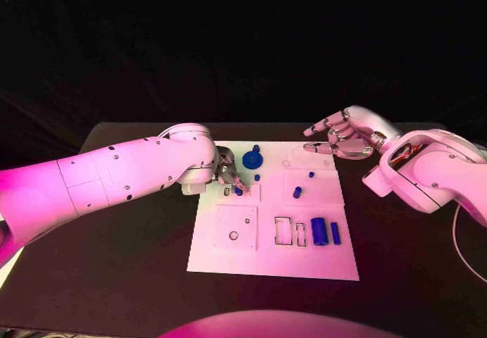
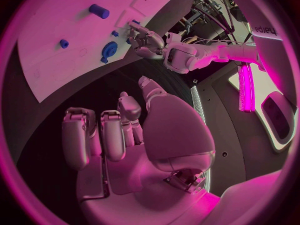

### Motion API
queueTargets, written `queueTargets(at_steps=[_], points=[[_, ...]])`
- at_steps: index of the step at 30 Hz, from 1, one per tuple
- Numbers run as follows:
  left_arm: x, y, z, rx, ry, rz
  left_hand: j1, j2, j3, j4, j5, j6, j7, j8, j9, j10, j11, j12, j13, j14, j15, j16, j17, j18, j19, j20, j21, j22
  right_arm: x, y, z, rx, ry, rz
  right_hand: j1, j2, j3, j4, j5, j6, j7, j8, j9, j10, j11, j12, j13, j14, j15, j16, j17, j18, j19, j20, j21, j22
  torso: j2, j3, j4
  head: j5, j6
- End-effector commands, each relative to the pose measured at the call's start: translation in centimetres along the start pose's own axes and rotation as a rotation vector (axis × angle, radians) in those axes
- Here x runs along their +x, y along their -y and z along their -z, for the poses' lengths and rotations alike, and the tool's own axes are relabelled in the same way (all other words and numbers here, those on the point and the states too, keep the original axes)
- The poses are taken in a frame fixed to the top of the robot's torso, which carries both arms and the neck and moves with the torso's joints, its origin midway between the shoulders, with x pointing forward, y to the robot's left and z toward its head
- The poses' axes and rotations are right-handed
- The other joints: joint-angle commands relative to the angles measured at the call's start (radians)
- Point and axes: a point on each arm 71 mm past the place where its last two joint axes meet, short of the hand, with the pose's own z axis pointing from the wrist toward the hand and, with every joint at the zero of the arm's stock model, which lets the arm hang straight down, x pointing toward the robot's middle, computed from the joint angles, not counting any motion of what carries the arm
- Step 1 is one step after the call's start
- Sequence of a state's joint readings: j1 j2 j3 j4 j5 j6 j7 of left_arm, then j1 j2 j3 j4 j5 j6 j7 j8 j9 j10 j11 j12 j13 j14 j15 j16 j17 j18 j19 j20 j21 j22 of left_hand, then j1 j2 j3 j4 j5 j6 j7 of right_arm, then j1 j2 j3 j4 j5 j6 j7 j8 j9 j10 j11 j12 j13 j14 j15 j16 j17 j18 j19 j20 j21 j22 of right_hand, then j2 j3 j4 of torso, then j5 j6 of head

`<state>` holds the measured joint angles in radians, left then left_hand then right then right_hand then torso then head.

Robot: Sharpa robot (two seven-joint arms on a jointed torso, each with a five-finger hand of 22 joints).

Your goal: Assemble the parts on the task board

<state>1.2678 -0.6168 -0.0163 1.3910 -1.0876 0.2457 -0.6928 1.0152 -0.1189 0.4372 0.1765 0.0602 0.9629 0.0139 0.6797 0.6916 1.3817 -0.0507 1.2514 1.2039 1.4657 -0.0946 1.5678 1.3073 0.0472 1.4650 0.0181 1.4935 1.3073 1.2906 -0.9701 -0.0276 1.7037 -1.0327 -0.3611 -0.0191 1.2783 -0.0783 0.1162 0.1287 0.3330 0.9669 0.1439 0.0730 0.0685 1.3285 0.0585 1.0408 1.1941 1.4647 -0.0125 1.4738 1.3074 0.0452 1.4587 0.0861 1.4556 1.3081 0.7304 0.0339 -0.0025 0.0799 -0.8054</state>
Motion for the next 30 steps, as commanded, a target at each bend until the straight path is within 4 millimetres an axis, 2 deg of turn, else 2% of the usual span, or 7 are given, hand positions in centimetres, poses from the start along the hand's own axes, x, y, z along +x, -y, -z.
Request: queueTargets(at_steps=[1,8,11,14,22,30], points=[[1.1,-1.2,-0.3,-0.155,-0.058,-0.040,-0.017,0.002,-0.022,0.007,-0.004,0.005,0.001,0.005,-0.003,0.008,0.001,0.004,0.001,0.105,-0.008,0.003,0.263,-0.021,0.053,-0.009,0.005,0.159,0.1,-0.1,0.0,-0.011,-0.003,0.000,-0.014,0.000,-0.003,0.007,-0.006,0.006,0.001,-0.004,-0.001,-0.006,-0.003,-0.001,-0.003,0.066,-0.008,-0.006,0.079,0.007,-0.002,-0.002,-0.006,0.017,0.000,0.0002,-0.0005,0.000,0.002],[1.0,-1.4,-0.3,-0.160,-0.052,-0.041,-0.039,-0.005,-0.092,0.032,-0.004,0.007,0.000,0.009,-0.011,0.010,0.000,0.005,0.001,0.105,-0.008,0.003,0.263,-0.021,0.054,-0.009,0.005,0.160,0.0,-0.2,0.0,-0.013,0.003,-0.002,-0.024,-0.005,-0.021,0.020,-0.010,0.002,0.001,-0.005,-0.001,-0.010,-0.002,-0.005,-0.007,0.065,-0.008,-0.009,0.077,0.008,-0.006,-0.002,-0.011,0.009,-0.001,0.0001,-0.0005,0.001,0.003],[1.0,-1.5,-0.3,-0.162,-0.044,-0.039,-0.051,-0.010,-0.144,0.051,-0.004,0.009,-0.001,0.013,-0.017,0.011,-0.001,0.005,0.001,0.105,-0.010,0.003,0.263,-0.021,0.055,-0.010,0.006,0.162,0.0,-0.1,0.0,-0.013,0.004,-0.002,-0.026,-0.005,-0.024,0.022,-0.011,0.002,0.001,-0.005,-0.001,-0.010,-0.002,-0.004,-0.007,0.065,-0.007,-0.009,0.076,0.008,-0.006,-0.002,-0.011,0.009,0.000,-0.0003,-0.0001,0.001,0.003],[0.9,-1.6,-0.2,-0.162,-0.032,-0.030,-0.052,-0.005,-0.178,0.065,-0.003,0.009,-0.003,0.015,-0.022,0.011,-0.002,0.003,-0.001,0.105,-0.011,0.003,0.263,-0.021,0.055,-0.011,0.005,0.162,0.0,-0.1,0.0,-0.012,0.006,-0.002,-0.028,-0.006,-0.030,0.026,-0.011,0.001,0.002,-0.005,-0.001,-0.013,-0.002,-0.009,-0.011,0.064,-0.007,-0.012,0.073,0.009,-0.008,-0.002,-0.013,0.005,0.000,-0.0004,-0.0001,0.000,0.005],[0.6,-1.9,0.1,-0.156,-0.003,-0.008,-0.046,0.003,-0.238,0.090,-0.003,0.009,-0.004,0.022,-0.035,0.012,-0.003,0.002,-0.002,0.105,-0.012,0.003,0.263,-0.021,0.056,-0.013,0.005,0.163,0.0,-0.1,0.0,-0.011,0.007,-0.003,-0.031,-0.006,-0.039,0.032,-0.011,-0.002,0.002,-0.006,-0.002,-0.023,-0.001,-0.026,-0.024,0.062,-0.007,-0.018,0.064,0.011,-0.013,-0.001,-0.019,-0.006,-0.001,0.0001,0.0009,0.000,0.008],[-0.2,-1.6,1.0,-0.111,0.035,0.063,-0.035,0.014,-0.262,0.100,-0.002,0.005,-0.003,0.024,-0.042,0.008,-0.003,-0.005,-0.009,0.105,-0.012,0.003,0.263,-0.019,0.052,-0.013,-0.001,0.155,0.0,0.0,0.0,-0.009,0.006,-0.003,-0.031,-0.006,-0.042,0.034,-0.011,-0.003,0.003,-0.006,-0.002,-0.025,-0.001,-0.029,-0.026,0.061,-0.007,-0.019,0.062,0.012,-0.014,-0.001,-0.021,-0.009,0.000,-0.0011,0.0008,0.000,0.015]])
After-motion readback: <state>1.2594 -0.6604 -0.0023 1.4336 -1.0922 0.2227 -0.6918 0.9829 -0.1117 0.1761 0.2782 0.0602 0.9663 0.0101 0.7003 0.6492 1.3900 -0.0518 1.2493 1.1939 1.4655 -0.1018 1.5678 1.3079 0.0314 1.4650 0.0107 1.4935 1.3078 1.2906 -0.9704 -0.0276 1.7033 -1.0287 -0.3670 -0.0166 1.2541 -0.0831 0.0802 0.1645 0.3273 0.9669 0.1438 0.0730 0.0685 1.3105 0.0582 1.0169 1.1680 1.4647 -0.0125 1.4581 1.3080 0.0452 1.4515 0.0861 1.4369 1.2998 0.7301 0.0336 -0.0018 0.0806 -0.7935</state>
